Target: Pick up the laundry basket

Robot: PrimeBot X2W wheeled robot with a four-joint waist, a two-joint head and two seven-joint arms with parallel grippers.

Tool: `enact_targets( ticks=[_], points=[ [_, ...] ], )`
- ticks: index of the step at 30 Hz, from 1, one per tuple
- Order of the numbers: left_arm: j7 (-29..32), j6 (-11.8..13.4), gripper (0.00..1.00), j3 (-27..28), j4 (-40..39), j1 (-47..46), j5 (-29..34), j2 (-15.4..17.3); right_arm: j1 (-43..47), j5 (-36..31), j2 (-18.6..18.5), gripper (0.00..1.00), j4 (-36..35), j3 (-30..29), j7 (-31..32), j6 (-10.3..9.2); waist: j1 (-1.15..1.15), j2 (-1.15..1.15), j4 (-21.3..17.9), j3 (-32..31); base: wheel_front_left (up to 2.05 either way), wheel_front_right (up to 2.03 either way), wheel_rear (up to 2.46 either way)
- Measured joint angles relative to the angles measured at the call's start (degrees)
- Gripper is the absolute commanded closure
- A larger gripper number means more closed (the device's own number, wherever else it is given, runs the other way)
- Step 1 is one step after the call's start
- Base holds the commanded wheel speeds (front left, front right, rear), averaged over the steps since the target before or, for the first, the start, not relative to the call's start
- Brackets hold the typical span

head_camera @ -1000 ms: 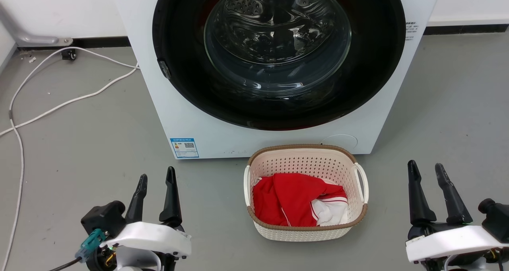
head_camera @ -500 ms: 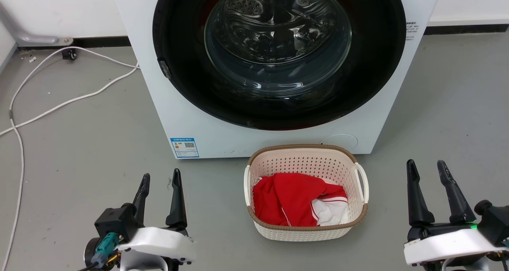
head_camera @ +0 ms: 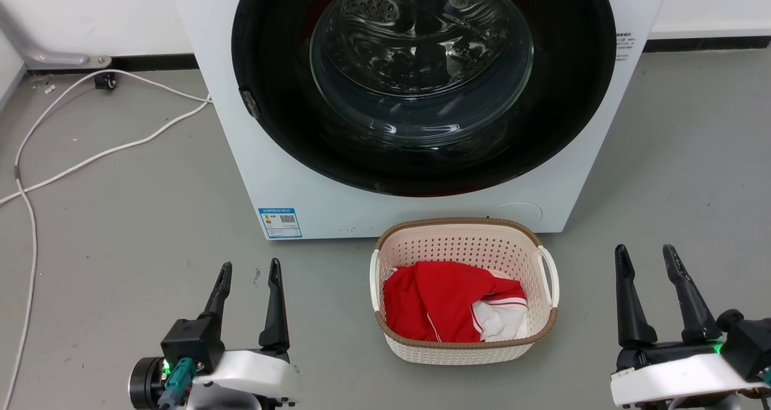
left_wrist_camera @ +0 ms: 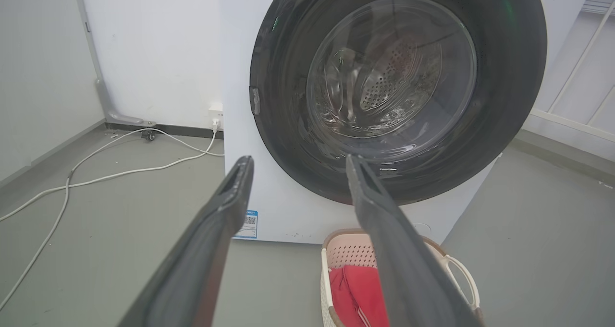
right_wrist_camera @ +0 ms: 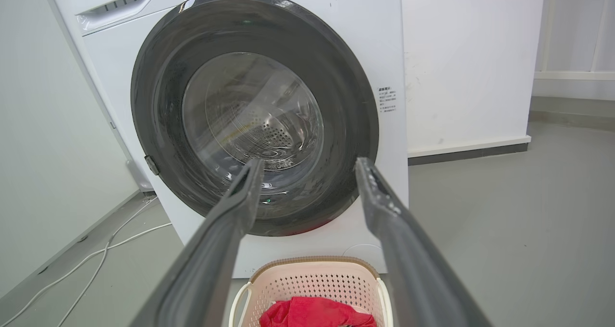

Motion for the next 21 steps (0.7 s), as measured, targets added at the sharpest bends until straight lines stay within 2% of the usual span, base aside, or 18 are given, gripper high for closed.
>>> enact_targets(
  ticks=[21],
  points=[
    [-2.1,1.4,0.0,-0.9,0.8,0.5,7.2,0.0,0.9,-6.5,0.0,0.0,-0.4,0.4,-2.3,0.0,0.0,0.0,0.2,0.0,0.0,0.0,0.0]
  ],
)
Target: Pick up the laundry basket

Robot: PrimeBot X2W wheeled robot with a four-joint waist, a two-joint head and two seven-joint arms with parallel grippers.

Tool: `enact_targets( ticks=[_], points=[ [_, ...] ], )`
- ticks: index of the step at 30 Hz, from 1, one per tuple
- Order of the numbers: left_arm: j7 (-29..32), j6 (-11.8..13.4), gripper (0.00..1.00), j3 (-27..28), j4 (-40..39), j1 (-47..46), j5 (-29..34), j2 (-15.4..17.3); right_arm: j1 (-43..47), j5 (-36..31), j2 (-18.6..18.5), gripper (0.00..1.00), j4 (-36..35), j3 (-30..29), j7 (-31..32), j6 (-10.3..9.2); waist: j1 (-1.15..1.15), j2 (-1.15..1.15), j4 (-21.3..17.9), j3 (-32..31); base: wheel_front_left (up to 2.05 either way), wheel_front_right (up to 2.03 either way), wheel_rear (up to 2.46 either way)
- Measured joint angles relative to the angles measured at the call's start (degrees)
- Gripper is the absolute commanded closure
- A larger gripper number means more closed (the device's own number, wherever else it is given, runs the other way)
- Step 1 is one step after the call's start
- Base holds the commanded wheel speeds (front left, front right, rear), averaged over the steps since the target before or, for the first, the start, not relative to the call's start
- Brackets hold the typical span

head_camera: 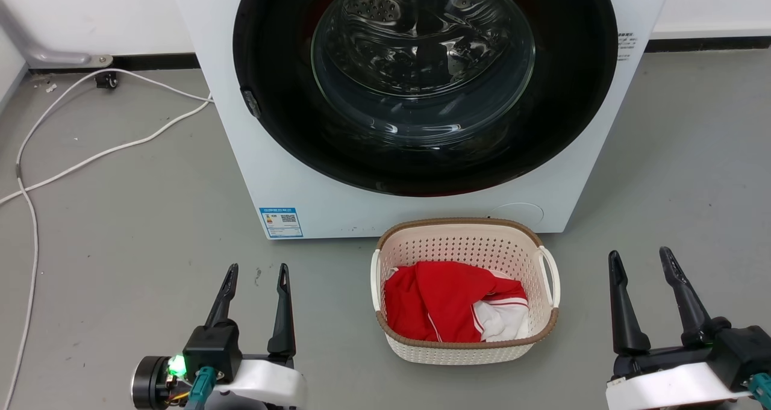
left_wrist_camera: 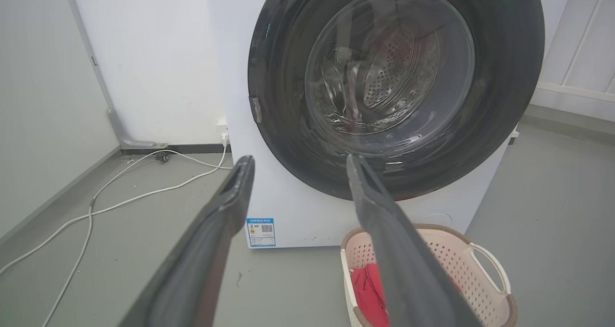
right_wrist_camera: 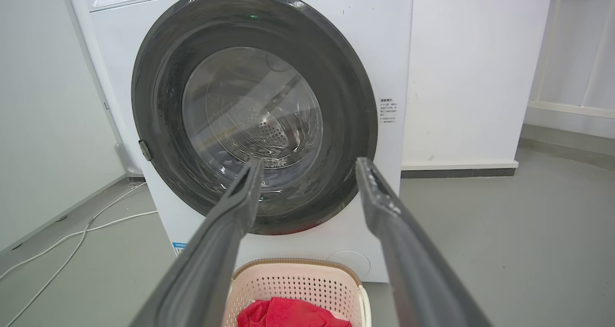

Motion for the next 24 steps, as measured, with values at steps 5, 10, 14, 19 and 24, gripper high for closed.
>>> enact_targets(
  ticks=[5,10,14,19,24],
  points=[
    [-0.2,0.0,0.0,0.1,0.4,0.0,0.0,0.0,0.2,0.4,0.0,0.0,0.3,0.0,-0.1,0.0,0.0,0.0,0.1,-0.1,0.0,0.0,0.0],
    [-0.2,0.0,0.0,0.4,0.7,0.2,-0.6,0.0,0.4,1.0,0.0,0.0,0.9,-0.1,-0.1,0.0,0.0,0.0,0.0,-0.3,0.0,0.0,0.0],
    [-0.2,0.0,0.0,0.4,1.0,0.3,-0.6,0.0,0.5,1.4,0.0,0.0,1.4,-0.3,-0.1,0.0,0.0,0.0,0.1,-0.3,0.0,0.0,0.0],
    [-0.2,0.0,0.0,0.4,1.3,0.3,-0.5,0.0,0.9,1.4,0.0,0.0,1.8,-0.3,-0.1,0.0,-0.01,0.0,0.2,-0.3,0.0,0.0,0.0],
    [-0.2,0.1,0.0,0.4,1.5,0.3,-0.3,0.0,1.0,1.3,0.0,0.0,2.2,-0.2,-0.1,0.0,-0.01,0.0,0.2,-0.3,0.0,0.0,0.0]
  ],
)
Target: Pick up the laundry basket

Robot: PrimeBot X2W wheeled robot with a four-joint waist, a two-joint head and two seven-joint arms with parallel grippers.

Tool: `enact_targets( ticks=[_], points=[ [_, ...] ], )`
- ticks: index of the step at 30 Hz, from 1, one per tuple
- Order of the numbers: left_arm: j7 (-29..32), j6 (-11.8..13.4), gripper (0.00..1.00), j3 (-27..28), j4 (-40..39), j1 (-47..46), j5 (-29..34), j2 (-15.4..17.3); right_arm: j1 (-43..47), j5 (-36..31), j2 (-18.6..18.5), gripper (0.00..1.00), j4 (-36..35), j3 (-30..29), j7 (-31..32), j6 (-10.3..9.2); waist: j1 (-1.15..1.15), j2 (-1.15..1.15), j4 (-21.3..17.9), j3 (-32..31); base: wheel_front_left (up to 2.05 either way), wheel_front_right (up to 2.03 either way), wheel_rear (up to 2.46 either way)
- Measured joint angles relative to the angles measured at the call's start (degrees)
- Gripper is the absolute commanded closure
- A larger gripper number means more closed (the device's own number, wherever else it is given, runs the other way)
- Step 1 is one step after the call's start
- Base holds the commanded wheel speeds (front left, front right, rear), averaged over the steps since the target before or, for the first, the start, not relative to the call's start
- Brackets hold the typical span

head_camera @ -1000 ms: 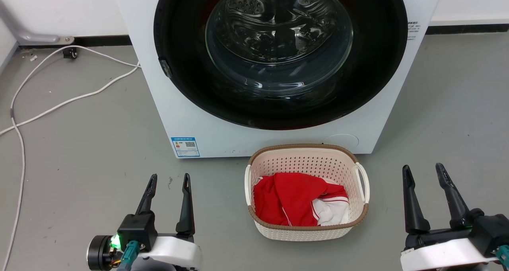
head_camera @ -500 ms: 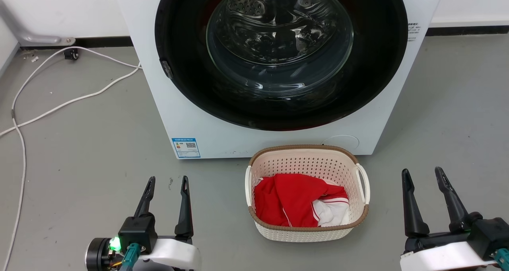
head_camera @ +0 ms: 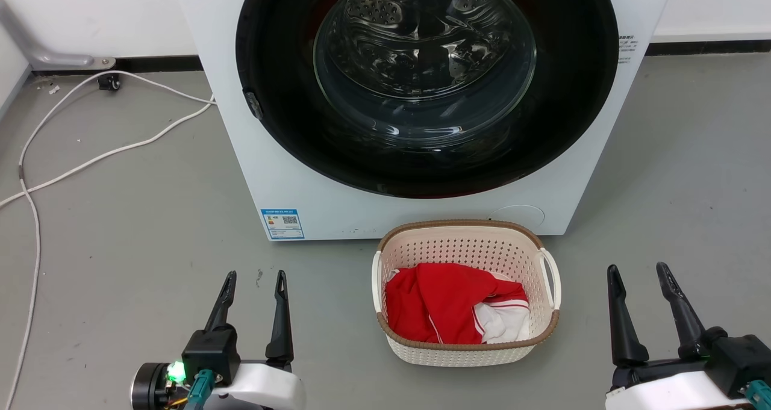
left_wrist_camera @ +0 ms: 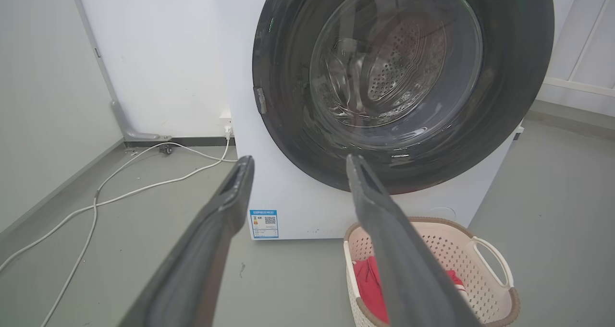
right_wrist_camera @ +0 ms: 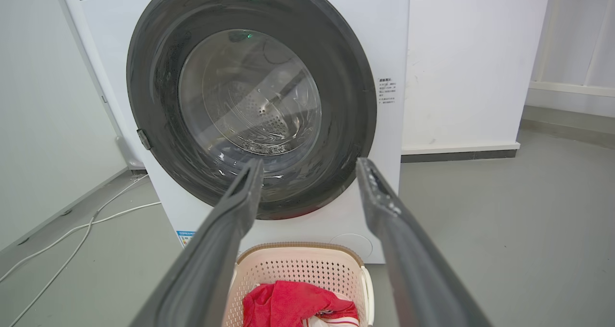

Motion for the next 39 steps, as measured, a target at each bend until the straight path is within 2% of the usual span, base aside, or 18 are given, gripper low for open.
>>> enact_targets(
  ticks=[13,21,33,39],
  points=[
    [0.0,0.1,0.0,-0.1,0.6,0.0,0.3,0.0,0.0,-0.1,0.0,0.0,0.4,0.0,0.0,0.0,0.0,0.0,-0.1,0.6,0.0,0.0,0.0],
    [0.0,-2.6,0.0,-1.4,3.7,-4.2,1.3,0.0,-2.2,-0.9,0.0,0.0,3.0,-3.3,0.0,0.0,0.0,0.0,-0.3,2.9,0.0,0.0,0.0],
    [0.0,-6.3,0.0,-3.1,17.1,-18.0,1.3,0.0,-11.9,-5.7,0.0,0.0,10.5,-6.0,0.0,0.01,0.0,0.0,-1.8,12.1,0.0,0.0,0.0],
    [0.0,-8.3,0.0,-4.7,28.0,-29.8,2.1,0.1,-22.6,-9.5,0.0,0.0,17.7,-6.5,0.0,0.01,0.02,0.0,-3.4,21.3,0.0,0.0,0.0]
  ],
)
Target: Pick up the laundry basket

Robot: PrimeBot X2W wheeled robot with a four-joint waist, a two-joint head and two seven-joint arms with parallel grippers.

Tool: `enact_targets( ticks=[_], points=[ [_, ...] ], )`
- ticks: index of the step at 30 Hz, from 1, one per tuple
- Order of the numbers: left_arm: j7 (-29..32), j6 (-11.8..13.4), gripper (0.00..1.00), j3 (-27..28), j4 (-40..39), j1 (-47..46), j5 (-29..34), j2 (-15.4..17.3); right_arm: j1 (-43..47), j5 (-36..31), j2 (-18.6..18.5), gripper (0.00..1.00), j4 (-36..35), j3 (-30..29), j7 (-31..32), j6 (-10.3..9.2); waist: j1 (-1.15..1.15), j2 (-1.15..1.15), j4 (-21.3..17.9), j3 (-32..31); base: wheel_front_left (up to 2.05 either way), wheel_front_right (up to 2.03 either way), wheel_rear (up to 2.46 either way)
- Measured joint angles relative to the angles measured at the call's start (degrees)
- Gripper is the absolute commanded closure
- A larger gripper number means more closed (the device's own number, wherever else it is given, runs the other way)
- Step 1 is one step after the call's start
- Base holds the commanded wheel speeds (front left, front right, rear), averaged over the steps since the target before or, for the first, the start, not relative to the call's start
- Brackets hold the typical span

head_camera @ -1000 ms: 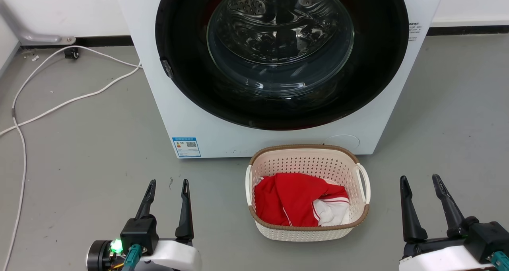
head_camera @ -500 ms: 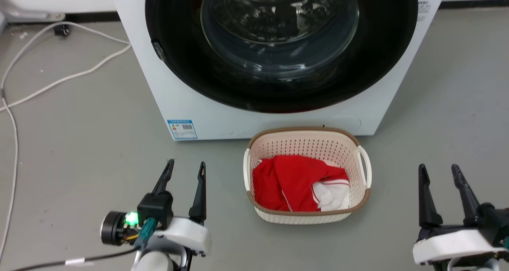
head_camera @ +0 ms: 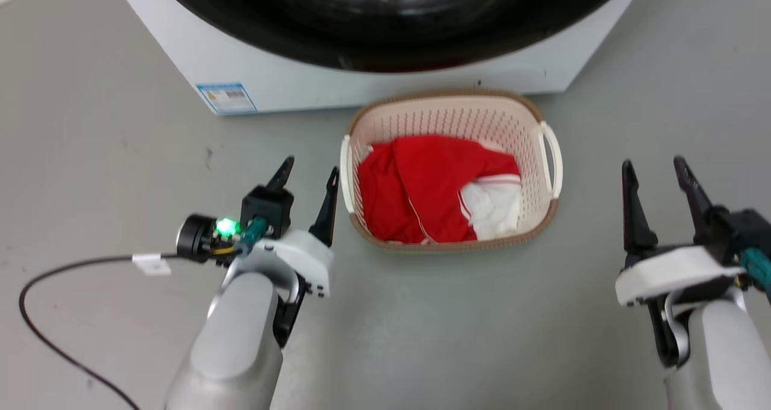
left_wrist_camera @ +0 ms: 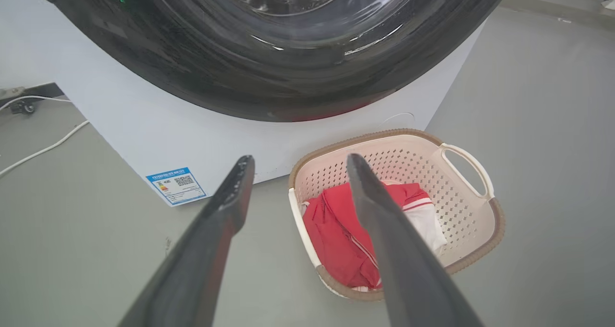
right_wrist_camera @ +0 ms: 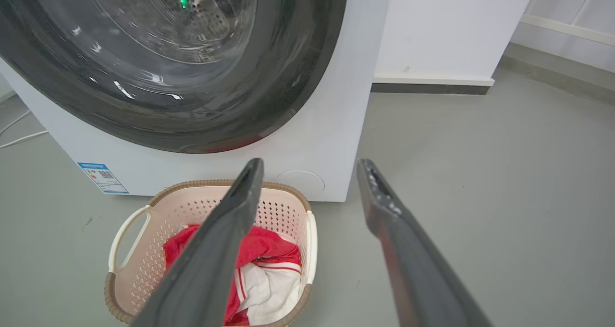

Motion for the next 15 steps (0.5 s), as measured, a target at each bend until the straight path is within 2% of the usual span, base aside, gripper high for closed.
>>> enact_targets(
  ticks=[7,15],
  points=[
    [0.0,-2.3,0.0,-1.1,10.8,-9.4,-1.0,0.7,-9.4,-2.8,-0.1,0.0,8.3,0.3,0.0,0.0,0.0,0.0,-1.8,8.0,0.0,0.0,0.0],
    [0.5,-3.2,0.0,-4.1,24.0,-21.3,-2.4,1.5,-19.0,-4.0,-2.6,0.0,15.2,1.5,0.0,0.0,0.0,0.0,-3.4,16.0,0.0,0.0,0.0]
  ],
)
